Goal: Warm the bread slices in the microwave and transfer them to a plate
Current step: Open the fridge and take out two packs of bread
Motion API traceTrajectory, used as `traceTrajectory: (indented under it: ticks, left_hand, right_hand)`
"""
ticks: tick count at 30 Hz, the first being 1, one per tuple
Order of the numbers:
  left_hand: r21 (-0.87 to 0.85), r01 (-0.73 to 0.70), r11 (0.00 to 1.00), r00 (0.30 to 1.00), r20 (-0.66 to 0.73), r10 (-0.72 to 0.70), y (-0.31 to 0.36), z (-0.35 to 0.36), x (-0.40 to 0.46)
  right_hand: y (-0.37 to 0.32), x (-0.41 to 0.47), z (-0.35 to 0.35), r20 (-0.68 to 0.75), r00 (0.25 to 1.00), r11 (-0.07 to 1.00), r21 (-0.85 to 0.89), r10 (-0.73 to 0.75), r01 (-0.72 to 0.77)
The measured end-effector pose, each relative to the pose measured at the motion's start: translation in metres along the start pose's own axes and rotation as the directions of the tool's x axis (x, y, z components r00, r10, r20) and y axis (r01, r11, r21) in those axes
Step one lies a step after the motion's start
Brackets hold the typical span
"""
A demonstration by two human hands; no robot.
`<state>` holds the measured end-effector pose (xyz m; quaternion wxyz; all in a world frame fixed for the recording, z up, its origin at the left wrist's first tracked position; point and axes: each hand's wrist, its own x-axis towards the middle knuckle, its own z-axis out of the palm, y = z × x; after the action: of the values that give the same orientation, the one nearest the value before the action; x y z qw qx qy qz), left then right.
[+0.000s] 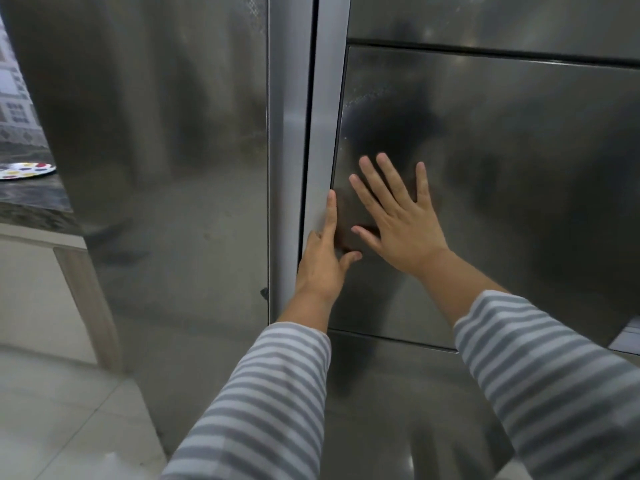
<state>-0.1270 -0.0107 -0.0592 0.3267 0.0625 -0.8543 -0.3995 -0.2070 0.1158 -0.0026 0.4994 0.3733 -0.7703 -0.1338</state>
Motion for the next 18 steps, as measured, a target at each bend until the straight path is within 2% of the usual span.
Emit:
traceTrajectory:
  ticks: [6,14,18]
  left_hand:
    - [0.012,0.021,1.000,1.000,0.011,-0.022,0.002,-0.002,-0.001]
    - [0.084,-0.028,0.996,0.999,-0.012,0.029,0.008,-0.012,-0.028]
    - [0.090,-0.050,0.995,0.998,0.039,0.047,0.018,-0.025,-0.051]
  right_hand:
    - [0.001,0.000,-0.004,-0.005,1.000,1.000,0.011,-0.014,0.014]
    - [-0.002,-0.015,-0.023,-0.002,1.000,0.999,-0.023,-0.024,0.024]
    - [-0.008,-0.027,-0.045,0.024,1.000,1.000,-0.026,-0.001,0.001]
